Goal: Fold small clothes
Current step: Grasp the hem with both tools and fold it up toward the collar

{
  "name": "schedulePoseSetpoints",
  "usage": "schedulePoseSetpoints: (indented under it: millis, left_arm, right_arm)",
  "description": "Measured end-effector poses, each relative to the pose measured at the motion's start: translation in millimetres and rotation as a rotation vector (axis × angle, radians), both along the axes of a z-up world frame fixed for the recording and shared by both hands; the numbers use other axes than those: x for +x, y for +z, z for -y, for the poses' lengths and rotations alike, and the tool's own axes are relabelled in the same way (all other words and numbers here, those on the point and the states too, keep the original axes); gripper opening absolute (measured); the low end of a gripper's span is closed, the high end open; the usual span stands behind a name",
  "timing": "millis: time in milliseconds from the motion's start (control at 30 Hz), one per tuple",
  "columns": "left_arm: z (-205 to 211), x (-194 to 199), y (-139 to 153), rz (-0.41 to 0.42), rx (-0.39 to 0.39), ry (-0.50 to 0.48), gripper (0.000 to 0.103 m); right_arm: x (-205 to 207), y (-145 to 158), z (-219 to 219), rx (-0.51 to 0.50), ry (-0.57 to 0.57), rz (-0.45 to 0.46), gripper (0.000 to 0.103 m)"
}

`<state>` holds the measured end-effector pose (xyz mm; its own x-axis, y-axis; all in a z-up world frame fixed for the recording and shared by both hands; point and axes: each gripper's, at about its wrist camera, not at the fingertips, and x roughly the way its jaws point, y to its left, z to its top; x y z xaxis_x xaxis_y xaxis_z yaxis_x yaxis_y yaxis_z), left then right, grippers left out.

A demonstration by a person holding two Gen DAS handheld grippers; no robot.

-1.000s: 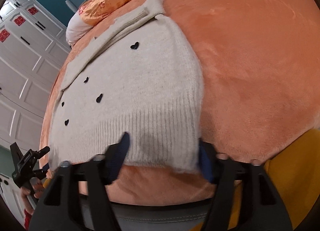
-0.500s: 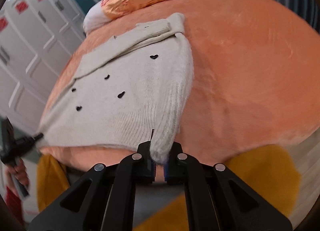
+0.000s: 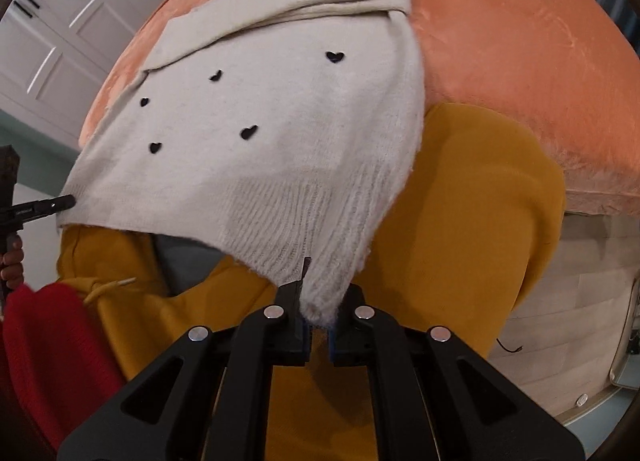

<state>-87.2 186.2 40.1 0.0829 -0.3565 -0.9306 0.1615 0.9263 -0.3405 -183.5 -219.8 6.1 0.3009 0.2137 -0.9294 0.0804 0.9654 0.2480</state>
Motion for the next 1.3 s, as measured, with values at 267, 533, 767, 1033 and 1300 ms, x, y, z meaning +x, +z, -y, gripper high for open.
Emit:
schedulePoseSetpoints:
  millis: [267,533,767,1033,1300]
  left_arm:
    - [23.9,103.8,73.7,0.384,-0.104,0.036,0.005]
    - [65.9,236.0,64.0,0.578,-0.015,0.190,0.005]
    - [81.7,305.7,13.7,0.537,0.081,0.264,0.005]
    - [88.4,346.5,-33.4,0.474,0.132,0.298,0.005]
    - [95.4,363.3,-67.8,0.459,0.185,0.280,0.007]
  right_arm:
    - [93.8,59.1,55.1,0.013,-0.171,0.360,0.004]
    - [227.6,42.1,106.8,0.131,-0.402,0.501,0.004]
    - [297.4,11.2,122.5,0.179,-0.486,0.526,0.004]
    - [340.1,-27.8,130.1,0.193,-0.524,0.493,0.004]
    - [371.2,-64.4,134.2,0.170,-0.520,0.421,0.004]
